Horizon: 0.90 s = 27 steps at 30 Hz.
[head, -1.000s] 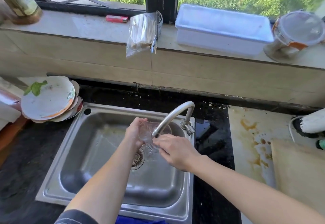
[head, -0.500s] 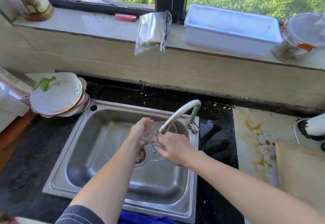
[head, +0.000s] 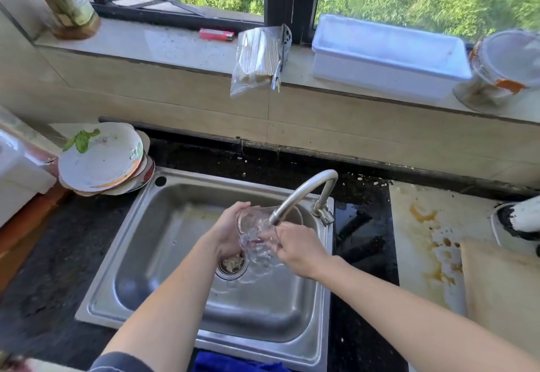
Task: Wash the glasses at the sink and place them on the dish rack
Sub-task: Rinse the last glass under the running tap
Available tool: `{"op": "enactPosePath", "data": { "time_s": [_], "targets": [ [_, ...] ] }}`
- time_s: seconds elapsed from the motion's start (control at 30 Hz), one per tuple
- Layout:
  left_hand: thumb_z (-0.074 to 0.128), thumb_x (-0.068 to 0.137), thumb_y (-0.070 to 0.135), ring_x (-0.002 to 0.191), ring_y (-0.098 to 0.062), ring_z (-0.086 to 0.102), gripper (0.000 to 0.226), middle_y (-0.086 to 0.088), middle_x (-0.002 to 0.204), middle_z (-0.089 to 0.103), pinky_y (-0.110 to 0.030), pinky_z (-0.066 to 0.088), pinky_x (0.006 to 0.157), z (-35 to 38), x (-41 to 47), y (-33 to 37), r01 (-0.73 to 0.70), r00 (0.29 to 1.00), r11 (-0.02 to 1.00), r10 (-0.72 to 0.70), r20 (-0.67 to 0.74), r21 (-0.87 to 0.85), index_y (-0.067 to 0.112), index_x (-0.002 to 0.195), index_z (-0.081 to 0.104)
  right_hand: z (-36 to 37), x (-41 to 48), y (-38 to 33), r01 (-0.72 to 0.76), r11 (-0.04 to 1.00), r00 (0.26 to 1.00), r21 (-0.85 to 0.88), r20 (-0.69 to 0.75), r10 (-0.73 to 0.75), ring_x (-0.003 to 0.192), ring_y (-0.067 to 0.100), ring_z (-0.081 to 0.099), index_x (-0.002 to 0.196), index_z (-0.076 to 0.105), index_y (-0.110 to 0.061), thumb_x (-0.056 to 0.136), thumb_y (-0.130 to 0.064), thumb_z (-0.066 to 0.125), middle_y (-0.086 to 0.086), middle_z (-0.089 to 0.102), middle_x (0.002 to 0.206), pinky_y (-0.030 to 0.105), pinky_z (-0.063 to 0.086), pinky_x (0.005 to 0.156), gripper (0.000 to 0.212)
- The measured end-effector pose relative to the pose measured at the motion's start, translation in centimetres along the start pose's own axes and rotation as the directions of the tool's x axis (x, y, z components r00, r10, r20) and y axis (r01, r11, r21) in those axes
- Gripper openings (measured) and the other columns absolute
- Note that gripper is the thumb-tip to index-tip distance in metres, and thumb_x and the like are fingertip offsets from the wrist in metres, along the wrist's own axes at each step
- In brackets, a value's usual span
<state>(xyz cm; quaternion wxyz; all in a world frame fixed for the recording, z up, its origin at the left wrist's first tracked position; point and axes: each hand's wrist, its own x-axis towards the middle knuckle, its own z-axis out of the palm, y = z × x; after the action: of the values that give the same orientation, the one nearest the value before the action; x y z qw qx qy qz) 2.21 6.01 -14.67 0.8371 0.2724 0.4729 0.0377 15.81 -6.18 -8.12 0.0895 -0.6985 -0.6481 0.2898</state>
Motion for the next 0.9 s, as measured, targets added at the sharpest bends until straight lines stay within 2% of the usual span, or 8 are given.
{"op": "enactPosePath", "data": {
  "time_s": [0.13,0.3,0.37,0.43,0.57,0.63,0.73,0.9],
  "targets": [
    [0.051,0.088,0.047,0.067,-0.025,0.066,0.048,-0.012,0.087,0.068,-0.032,0.053,0.066,0.0,0.0,-1.2,-0.012,0.999,0.998,0.01,-0.035,-0.062,0.009,0.117,0.058,-0.4,-1.1,0.0,-0.047,0.982,0.999,0.181,0.006,0.047,0.063,-0.002,0.053,0.123,0.064,-0.037,0.099,-0.031,0.052,-0.02,0.05,0.049,0.032,0.044,0.082,0.028],
    [0.05,0.088,0.048,0.07,-0.029,0.065,0.05,-0.017,0.087,0.067,-0.039,0.049,0.076,0.9,0.5,-1.3,-0.04,0.999,0.988,0.039,-0.008,-0.15,0.004,0.109,0.06,-0.6,-1.7,0.1,-0.066,0.962,0.997,0.264,-0.017,0.073,0.073,0.006,0.061,0.072,0.063,-0.05,0.096,-0.036,0.051,-0.004,0.073,0.092,0.033,0.047,0.075,0.03],
    [0.056,0.087,0.042,0.068,-0.027,0.064,0.045,-0.016,0.086,0.064,-0.038,0.051,0.074,1.4,0.4,-1.3,-0.078,0.995,0.976,0.088,0.041,-0.204,0.002,0.106,0.06,-0.3,-1.1,-0.2,-0.116,0.965,0.987,0.234,-0.082,0.138,0.073,0.018,0.059,0.059,0.05,-0.032,0.098,-0.04,0.047,-0.004,0.065,0.074,0.039,0.048,0.075,0.039],
    [0.065,0.081,0.039,0.07,-0.026,0.064,0.043,-0.014,0.092,0.061,-0.036,0.052,0.07,1.3,0.5,-1.1,-0.106,0.993,0.971,0.113,0.022,-0.216,0.007,0.108,0.06,0.0,-1.0,-0.3,-0.12,0.967,0.985,0.225,-0.092,0.143,0.07,0.019,0.055,0.065,0.052,-0.024,0.098,-0.038,0.046,-0.005,0.057,0.067,0.042,0.048,0.075,0.036],
    [0.076,0.071,0.039,0.078,-0.029,0.063,0.052,-0.016,0.102,0.063,-0.04,0.048,0.084,-0.5,0.6,-1.1,-0.065,0.996,0.973,0.048,-0.078,-0.221,0.008,0.109,0.06,-0.7,-2.2,1.7,-0.004,0.997,1.0,0.076,0.023,0.003,0.107,0.012,0.059,0.121,0.064,-0.025,0.097,-0.031,0.048,-0.009,0.065,0.118,0.036,0.049,0.091,0.029],
    [0.075,0.068,0.04,0.075,-0.027,0.061,0.051,-0.015,0.094,0.066,-0.034,0.045,0.076,-0.3,0.7,-1.7,0.006,1.0,0.978,-0.011,-0.026,-0.206,0.004,0.103,0.065,-1.0,-1.8,2.0,0.056,0.997,0.998,-0.05,0.028,-0.055,0.117,0.011,0.053,0.12,0.061,-0.02,0.094,-0.027,0.051,-0.009,0.061,0.121,0.03,0.046,0.093,0.028],
    [0.071,0.07,0.039,0.07,-0.025,0.058,0.041,-0.012,0.082,0.065,-0.032,0.043,0.07,0.8,0.7,-2.2,0.025,0.999,0.978,-0.02,0.024,-0.206,0.005,0.092,0.067,-0.8,-1.0,1.1,0.026,0.994,1.0,-0.107,0.001,-0.026,0.099,0.017,0.058,0.097,0.058,-0.016,0.092,-0.028,0.053,-0.006,0.058,0.101,0.032,0.048,0.086,0.014],
    [0.07,0.079,0.036,0.093,-0.035,0.067,0.052,-0.018,0.116,0.066,-0.04,0.055,0.073,-2.0,0.1,-1.0,0.025,0.995,0.979,-0.043,-0.086,-0.201,0.007,0.121,0.06,-0.5,-2.8,3.5,0.183,0.98,0.983,-0.081,0.01,-0.182,0.128,0.007,0.05,0.128,0.063,-0.023,0.092,-0.014,0.051,-0.01,0.062,0.131,0.031,0.044,0.1,0.039]
  ]
}}
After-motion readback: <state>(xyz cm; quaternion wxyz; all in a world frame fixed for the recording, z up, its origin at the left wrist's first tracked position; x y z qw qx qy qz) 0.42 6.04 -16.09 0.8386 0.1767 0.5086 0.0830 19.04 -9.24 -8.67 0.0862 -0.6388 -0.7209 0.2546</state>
